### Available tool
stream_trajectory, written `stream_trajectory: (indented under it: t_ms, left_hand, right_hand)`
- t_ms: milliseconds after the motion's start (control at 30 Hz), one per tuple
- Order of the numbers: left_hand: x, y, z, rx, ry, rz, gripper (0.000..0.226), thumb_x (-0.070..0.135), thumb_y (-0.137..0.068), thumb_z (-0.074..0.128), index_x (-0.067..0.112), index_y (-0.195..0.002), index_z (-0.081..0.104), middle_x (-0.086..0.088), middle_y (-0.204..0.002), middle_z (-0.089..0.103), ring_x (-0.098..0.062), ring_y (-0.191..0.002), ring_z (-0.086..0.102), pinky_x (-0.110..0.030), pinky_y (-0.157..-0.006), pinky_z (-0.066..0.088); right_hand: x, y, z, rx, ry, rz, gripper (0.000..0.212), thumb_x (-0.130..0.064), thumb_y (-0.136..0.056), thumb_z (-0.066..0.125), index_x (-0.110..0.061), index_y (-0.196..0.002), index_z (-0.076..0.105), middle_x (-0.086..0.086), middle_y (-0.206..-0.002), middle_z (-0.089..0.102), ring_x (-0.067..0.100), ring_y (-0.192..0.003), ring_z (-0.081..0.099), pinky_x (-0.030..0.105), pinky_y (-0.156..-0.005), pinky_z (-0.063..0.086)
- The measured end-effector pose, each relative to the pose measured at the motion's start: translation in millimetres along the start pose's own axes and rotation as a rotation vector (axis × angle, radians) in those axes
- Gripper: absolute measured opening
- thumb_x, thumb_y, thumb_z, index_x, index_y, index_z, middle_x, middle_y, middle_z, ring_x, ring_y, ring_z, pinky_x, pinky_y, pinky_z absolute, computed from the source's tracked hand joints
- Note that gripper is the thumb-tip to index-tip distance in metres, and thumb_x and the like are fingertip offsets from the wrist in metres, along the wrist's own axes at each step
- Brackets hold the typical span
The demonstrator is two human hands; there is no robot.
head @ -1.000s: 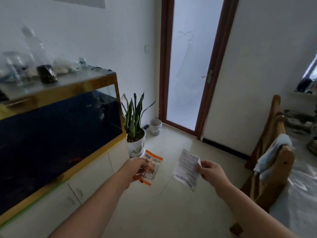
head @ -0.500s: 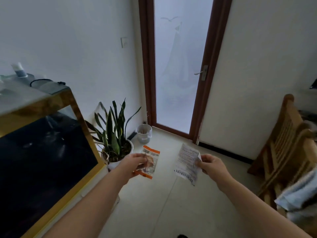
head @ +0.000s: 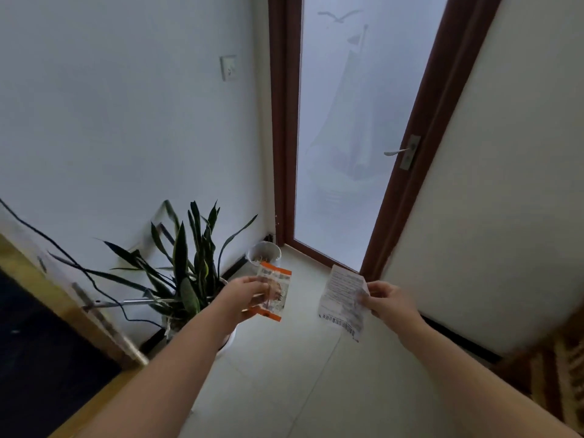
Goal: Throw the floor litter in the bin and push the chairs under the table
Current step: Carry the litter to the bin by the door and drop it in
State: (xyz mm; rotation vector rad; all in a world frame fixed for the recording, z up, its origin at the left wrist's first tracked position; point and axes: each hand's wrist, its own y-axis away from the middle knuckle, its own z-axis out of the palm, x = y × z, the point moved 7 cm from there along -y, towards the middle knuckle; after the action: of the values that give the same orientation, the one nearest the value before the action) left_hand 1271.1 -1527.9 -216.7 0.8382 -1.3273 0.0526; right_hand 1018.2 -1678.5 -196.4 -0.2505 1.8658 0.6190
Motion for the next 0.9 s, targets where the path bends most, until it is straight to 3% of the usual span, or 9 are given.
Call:
stream_trajectory:
  t_ms: [133, 333, 567, 700, 900]
  left_hand:
    - [20.7, -67.4, -2.4, 0.026, 0.005, -0.016, 0.027, 0.006, -0.091, 0.055, 0.008, -0.118, 0.059, -0.016, -0.103, 0.071, -0.029, -0.099, 0.066, -0.042, -0.087, 0.053]
    - [70.0, -178.6, -9.0, 0.017, 0.073, -0.030, 0.028, 0.006, -0.092, 0.053, 0.007, -0.119, 0.057, -0.017, -0.107, 0.070, -0.027, -0.092, 0.068, -0.033, -0.067, 0.053]
    - [119.9, -297.6, -39.0, 0.075, 0.089, -0.083, 0.029, 0.004, -0.090, 0.055, 0.006, -0.118, 0.058, -0.017, -0.103, 0.069, -0.027, -0.085, 0.067, -0.033, -0.061, 0.051]
    - [129.8, -353.2, -44.0, 0.109, 0.113, -0.141, 0.025, 0.004, -0.088, 0.058, 0.007, -0.113, 0.061, -0.016, -0.100, 0.070, -0.025, -0.081, 0.067, -0.031, -0.055, 0.051]
    - [137.2, -438.3, -42.5, 0.168, 0.173, -0.218, 0.014, -0.003, -0.087, 0.057, 0.005, -0.095, 0.065, -0.013, -0.079, 0.071, -0.023, -0.070, 0.067, -0.029, -0.052, 0.051]
  right_hand:
    - [-12.9, -74.8, 8.4, -0.040, 0.018, 0.010, 0.013, -0.015, -0.083, 0.073, -0.013, -0.096, 0.070, 0.004, -0.088, 0.071, 0.015, -0.077, 0.061, 0.026, -0.069, 0.046]
    - [-42.8, -202.0, 29.4, -0.062, 0.083, 0.015, 0.009, -0.009, -0.082, 0.072, -0.010, -0.090, 0.069, 0.007, -0.087, 0.072, 0.017, -0.076, 0.065, 0.024, -0.065, 0.048]
    - [-82.7, -339.7, 58.3, -0.064, 0.265, 0.010, 0.005, -0.013, -0.084, 0.070, -0.017, -0.085, 0.067, -0.001, -0.081, 0.070, 0.014, -0.076, 0.066, 0.026, -0.066, 0.051]
    - [-86.4, -402.5, 73.0, -0.101, 0.296, 0.058, 0.006, -0.011, -0.085, 0.069, -0.016, -0.088, 0.068, 0.000, -0.084, 0.070, 0.016, -0.078, 0.066, 0.023, -0.062, 0.049]
    - [-91.0, -509.3, 95.4, -0.176, 0.385, 0.083, 0.009, -0.013, -0.084, 0.067, -0.018, -0.092, 0.067, -0.002, -0.087, 0.070, 0.011, -0.078, 0.064, 0.022, -0.058, 0.045]
